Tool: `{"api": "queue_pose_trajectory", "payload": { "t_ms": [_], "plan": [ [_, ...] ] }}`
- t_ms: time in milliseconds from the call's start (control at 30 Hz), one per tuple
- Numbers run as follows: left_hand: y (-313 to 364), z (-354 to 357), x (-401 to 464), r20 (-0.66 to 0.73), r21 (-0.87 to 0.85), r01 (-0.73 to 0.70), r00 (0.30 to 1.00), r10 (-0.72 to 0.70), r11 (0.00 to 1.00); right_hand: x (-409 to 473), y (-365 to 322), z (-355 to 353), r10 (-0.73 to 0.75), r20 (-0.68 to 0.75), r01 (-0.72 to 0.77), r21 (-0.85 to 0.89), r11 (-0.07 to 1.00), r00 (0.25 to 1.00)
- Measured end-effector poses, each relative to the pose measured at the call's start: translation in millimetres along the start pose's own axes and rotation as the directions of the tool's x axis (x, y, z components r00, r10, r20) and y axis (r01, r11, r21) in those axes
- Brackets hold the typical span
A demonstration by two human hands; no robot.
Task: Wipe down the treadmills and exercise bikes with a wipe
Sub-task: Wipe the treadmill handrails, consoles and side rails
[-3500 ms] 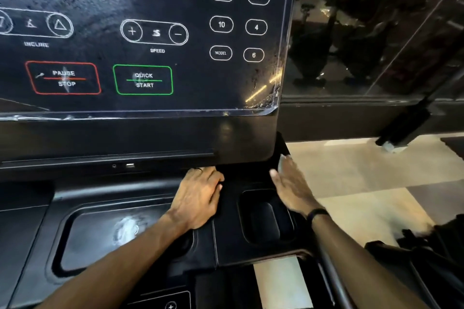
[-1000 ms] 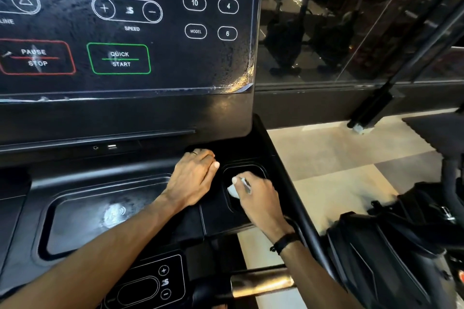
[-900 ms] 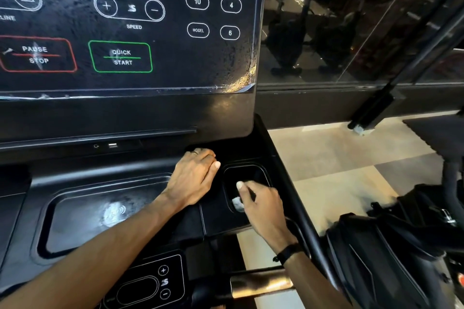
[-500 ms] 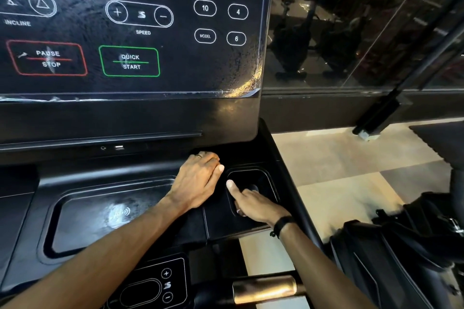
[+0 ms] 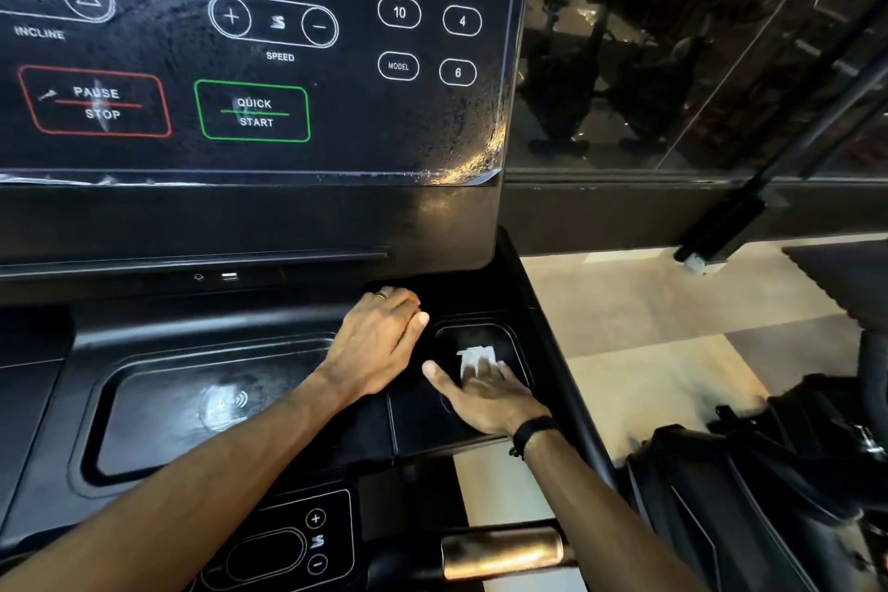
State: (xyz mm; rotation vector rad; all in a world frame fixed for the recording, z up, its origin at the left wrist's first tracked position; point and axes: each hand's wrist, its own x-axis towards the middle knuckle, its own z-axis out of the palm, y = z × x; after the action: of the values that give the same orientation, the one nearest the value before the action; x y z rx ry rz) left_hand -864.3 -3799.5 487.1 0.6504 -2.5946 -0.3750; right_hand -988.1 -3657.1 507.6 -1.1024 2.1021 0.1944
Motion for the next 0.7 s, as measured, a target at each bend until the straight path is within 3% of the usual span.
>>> {"api": "queue_pose_trajectory", "payload": {
  "t_ms": [100,167,400,600,700],
  "plan": [
    [1,-1,0,0.016,0.002,0.006,1.0,-0.006,1.0,-15,-13,-5,0.021,0.075,-0.013,-0.104,0.994,0.997],
    [1,-2,1,0.023,0.005,0.004,1.0,-0.004,1.0,-19,-17,-3,-0.012,0.035,0.017,-0.125,0.992,0.999],
    [4,-3,2,0.026,0.012,0.004,1.0,-0.004,1.0,-30,-20,-4,-0.043,-0.127,0.066,0.187,0.98,0.991],
    [4,-2,1,0.026,0.038,-0.016,1.0,0.015,0.999,-32,-2,17,-0.108,-0.221,0.097,-0.06,0.993,0.969],
    [7,-3,-1,0.04,0.071,-0.044,0.998,0.041,0.996,-32,-4,20,-0.1,-0.267,0.087,-0.06,0.994,0.958]
  ]
}}
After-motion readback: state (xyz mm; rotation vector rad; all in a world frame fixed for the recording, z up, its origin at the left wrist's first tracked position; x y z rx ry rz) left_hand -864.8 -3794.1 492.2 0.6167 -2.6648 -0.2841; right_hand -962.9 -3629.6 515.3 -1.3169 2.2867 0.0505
